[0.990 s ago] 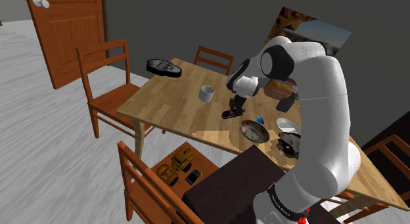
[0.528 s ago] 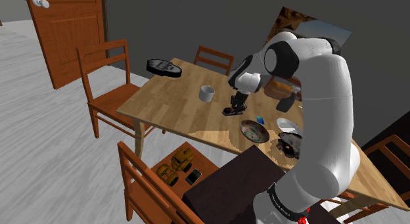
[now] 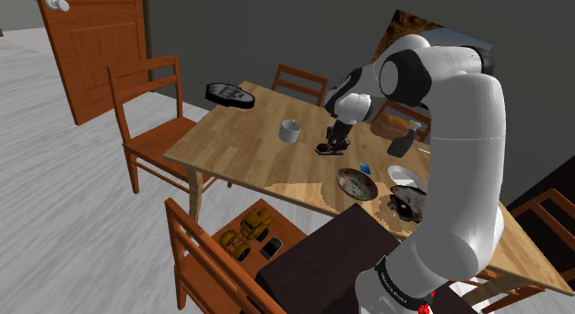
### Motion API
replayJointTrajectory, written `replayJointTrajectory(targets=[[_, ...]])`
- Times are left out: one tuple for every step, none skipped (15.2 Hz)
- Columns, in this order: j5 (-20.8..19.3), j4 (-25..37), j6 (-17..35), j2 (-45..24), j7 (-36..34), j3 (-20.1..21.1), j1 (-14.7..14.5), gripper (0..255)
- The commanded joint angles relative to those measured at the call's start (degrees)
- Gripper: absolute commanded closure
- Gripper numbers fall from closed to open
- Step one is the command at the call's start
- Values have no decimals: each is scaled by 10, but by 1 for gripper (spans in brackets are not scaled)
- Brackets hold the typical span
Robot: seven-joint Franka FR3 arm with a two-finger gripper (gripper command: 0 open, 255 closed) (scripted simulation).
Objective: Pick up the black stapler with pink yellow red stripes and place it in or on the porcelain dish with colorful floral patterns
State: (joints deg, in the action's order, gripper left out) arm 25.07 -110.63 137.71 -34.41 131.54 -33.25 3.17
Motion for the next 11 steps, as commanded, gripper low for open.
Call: replayJointTrajectory(targets=[[-9, -1, -11, 12, -5, -8, -6, 255], [-13, -1, -16, 18, -7, -11, -8, 255], [-17, -1, -21, 24, -10, -15, -11, 255], [-21, -1, -26, 29, -12, -18, -13, 255], [-25, -1, -31, 34, -15, -21, -16, 255], [-29, -1, -36, 40, -17, -24, -18, 255], [-33, 0, -41, 45, -20, -28, -20, 255], [-37, 1, -46, 50, -22, -31, -23, 255], [-40, 1, -50, 54, -24, -33, -24, 255], [-46, -27, -38, 72, -20, -40, -30, 255], [-52, -55, -26, 89, -17, -47, -36, 255]])
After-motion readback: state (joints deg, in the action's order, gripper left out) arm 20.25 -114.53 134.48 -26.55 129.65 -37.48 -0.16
